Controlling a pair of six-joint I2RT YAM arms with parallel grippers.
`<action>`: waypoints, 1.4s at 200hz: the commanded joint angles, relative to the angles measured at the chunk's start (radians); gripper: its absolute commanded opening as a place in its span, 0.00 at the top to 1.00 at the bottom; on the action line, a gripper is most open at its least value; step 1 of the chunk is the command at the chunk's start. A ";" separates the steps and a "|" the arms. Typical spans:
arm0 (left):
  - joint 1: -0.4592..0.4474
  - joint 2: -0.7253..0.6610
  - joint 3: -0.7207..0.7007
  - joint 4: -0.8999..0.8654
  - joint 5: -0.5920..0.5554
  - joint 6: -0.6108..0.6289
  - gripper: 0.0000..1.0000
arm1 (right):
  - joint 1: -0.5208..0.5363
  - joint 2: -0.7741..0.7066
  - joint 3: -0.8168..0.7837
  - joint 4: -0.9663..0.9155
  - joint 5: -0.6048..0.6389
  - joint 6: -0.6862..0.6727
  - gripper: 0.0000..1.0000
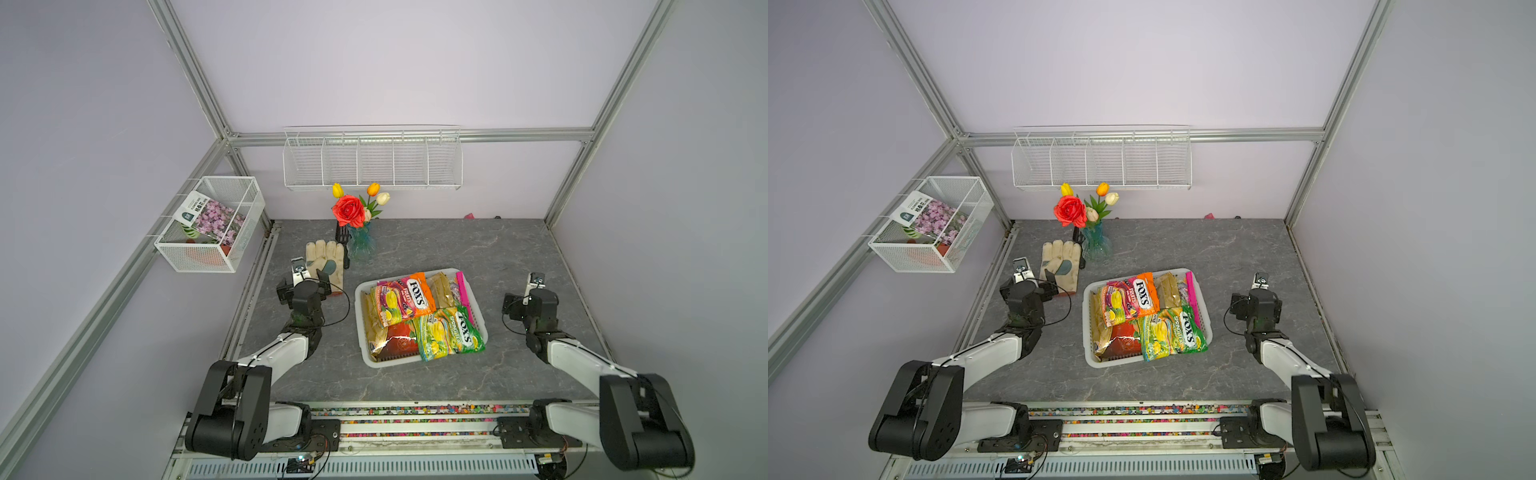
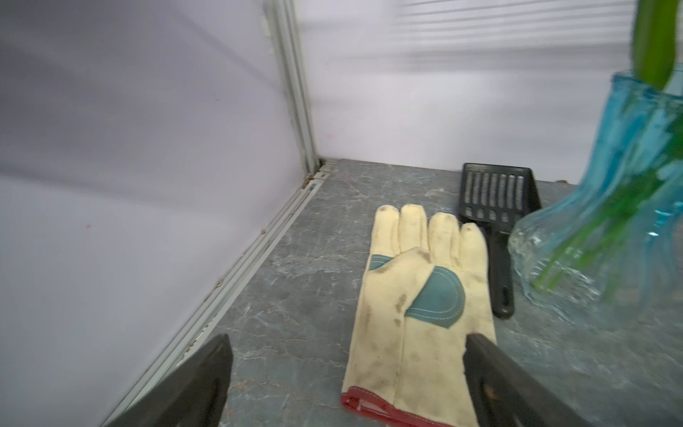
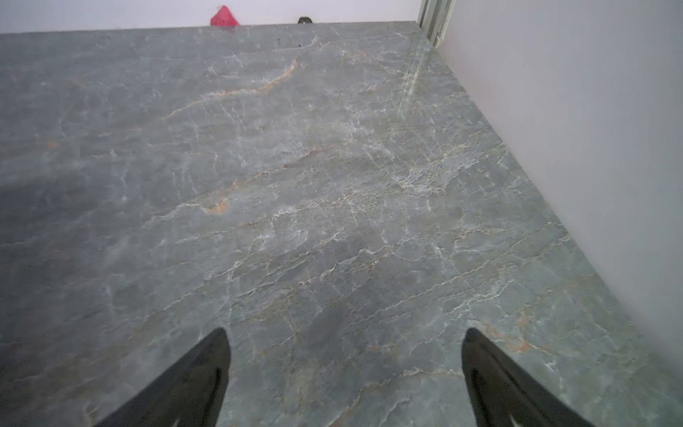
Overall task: Put the candies in the basket
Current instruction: Reset both arms
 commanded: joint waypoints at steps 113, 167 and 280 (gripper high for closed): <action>0.076 -0.064 -0.182 0.180 0.226 0.033 0.00 | 0.021 0.230 0.003 0.432 -0.130 -0.127 0.01; 0.137 0.222 -0.198 0.537 0.355 0.014 0.00 | -0.021 0.232 0.040 0.359 -0.192 -0.090 0.01; 0.260 0.181 -0.095 0.270 0.482 -0.088 0.00 | -0.020 0.234 0.044 0.352 -0.189 -0.091 0.01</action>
